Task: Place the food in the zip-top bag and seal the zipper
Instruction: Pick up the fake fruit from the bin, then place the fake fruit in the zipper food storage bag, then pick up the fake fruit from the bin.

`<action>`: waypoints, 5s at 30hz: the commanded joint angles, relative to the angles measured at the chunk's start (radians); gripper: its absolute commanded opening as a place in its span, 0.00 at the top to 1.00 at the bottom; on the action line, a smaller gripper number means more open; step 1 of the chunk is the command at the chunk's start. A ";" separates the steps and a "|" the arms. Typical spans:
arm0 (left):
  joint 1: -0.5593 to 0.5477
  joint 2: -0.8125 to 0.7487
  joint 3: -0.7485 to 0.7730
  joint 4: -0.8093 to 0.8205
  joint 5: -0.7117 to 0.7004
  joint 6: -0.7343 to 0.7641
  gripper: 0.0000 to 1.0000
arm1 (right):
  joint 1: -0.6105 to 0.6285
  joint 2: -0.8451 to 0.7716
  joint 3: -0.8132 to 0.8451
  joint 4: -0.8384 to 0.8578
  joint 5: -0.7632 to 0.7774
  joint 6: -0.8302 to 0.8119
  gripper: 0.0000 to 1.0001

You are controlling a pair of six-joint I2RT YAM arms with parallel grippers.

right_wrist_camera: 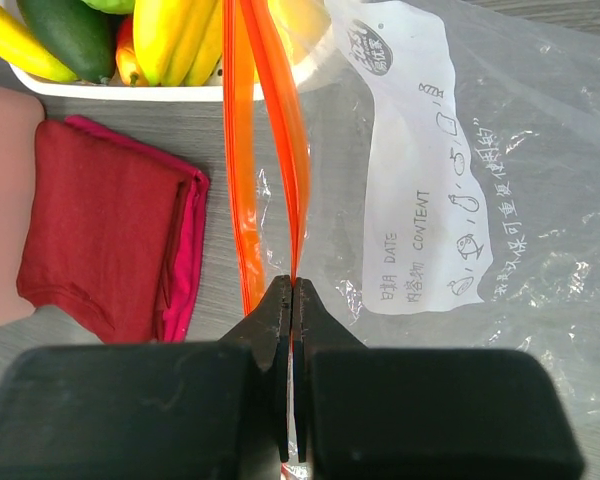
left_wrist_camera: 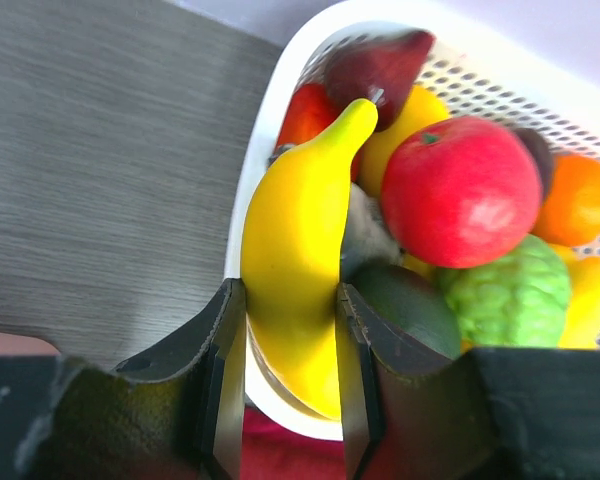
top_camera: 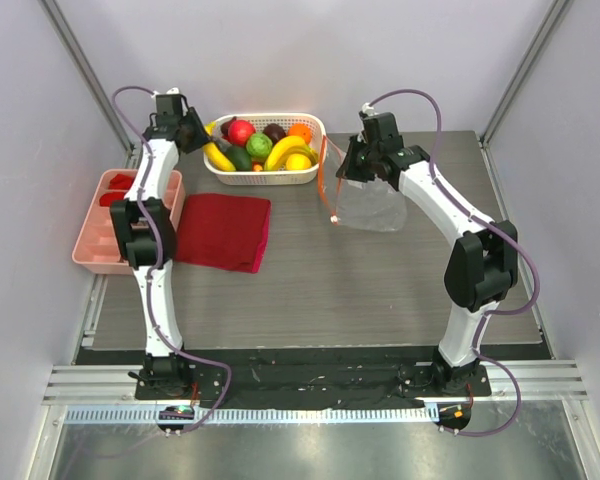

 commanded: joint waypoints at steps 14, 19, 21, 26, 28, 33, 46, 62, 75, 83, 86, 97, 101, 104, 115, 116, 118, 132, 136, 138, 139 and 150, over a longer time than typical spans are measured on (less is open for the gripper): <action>-0.132 -0.404 -0.037 0.152 0.149 0.145 1.00 | -0.018 0.008 0.106 0.099 -0.223 0.263 0.99; -0.282 -0.499 -0.111 0.247 0.122 0.169 1.00 | -0.028 0.046 0.141 0.126 -0.269 0.373 0.99; -0.322 -0.505 -0.125 0.270 0.108 0.192 1.00 | -0.030 0.054 0.136 0.155 -0.301 0.402 0.99; -0.480 -0.496 -0.167 0.284 -0.031 0.350 1.00 | -0.032 0.058 0.107 0.230 -0.353 0.462 0.99; -0.514 -0.498 -0.203 0.301 -0.070 0.434 1.00 | -0.033 0.054 0.092 0.242 -0.361 0.473 0.99; -0.589 -0.519 -0.333 0.329 -0.301 0.513 1.00 | -0.051 0.043 0.060 0.274 -0.375 0.508 0.99; -0.594 -0.531 -0.381 0.131 -0.521 0.048 0.99 | -0.064 0.055 0.031 0.331 -0.373 0.608 0.99; -0.595 -0.413 -0.252 -0.058 -0.363 0.022 0.99 | -0.065 0.066 0.044 0.342 -0.391 0.562 0.99; -0.559 -0.315 -0.015 -0.238 -0.243 0.000 0.21 | -0.073 -0.002 -0.006 0.385 -0.428 0.442 0.99; -0.430 -0.459 -0.155 -0.096 -0.110 0.006 0.15 | -0.107 -0.020 -0.005 0.406 -0.438 0.485 0.99; -0.333 -0.424 -0.136 -0.084 -0.061 0.040 0.17 | -0.122 -0.032 -0.006 0.403 -0.436 0.491 0.99; -0.161 -0.188 -0.005 -0.004 0.001 0.109 0.21 | -0.142 -0.031 -0.029 0.351 -0.387 0.424 0.99; -0.158 -0.152 -0.019 -0.022 -0.125 0.037 0.22 | -0.145 -0.031 -0.017 0.317 -0.361 0.387 0.99; -0.158 -0.126 -0.036 -0.029 -0.177 -0.047 0.23 | -0.150 -0.029 -0.015 0.311 -0.356 0.364 0.99; -0.150 -0.063 -0.063 -0.044 -0.209 -0.170 0.23 | -0.167 -0.011 0.021 0.297 -0.349 0.318 0.99; -0.149 -0.056 -0.065 -0.044 -0.203 -0.182 0.23 | -0.167 -0.011 0.023 0.296 -0.347 0.318 0.99; -0.147 -0.048 -0.065 -0.038 -0.168 -0.197 0.25 | -0.167 -0.008 0.026 0.296 -0.347 0.314 0.99; -0.137 0.001 -0.077 -0.022 -0.120 -0.276 0.35 | -0.168 0.008 0.037 0.282 -0.323 0.300 0.99; -0.120 0.009 -0.073 -0.016 -0.105 -0.286 0.43 | -0.168 0.015 0.044 0.276 -0.319 0.295 0.99; -0.117 -0.002 -0.076 -0.012 -0.053 -0.261 0.55 | -0.168 0.021 0.044 0.268 -0.312 0.294 0.99; -0.117 -0.011 -0.077 -0.009 -0.048 -0.250 0.56 | -0.168 0.023 0.044 0.265 -0.310 0.295 0.99; -0.120 -0.261 -0.163 0.106 -0.035 -0.145 0.69 | -0.167 0.041 0.017 0.340 -0.367 0.370 0.99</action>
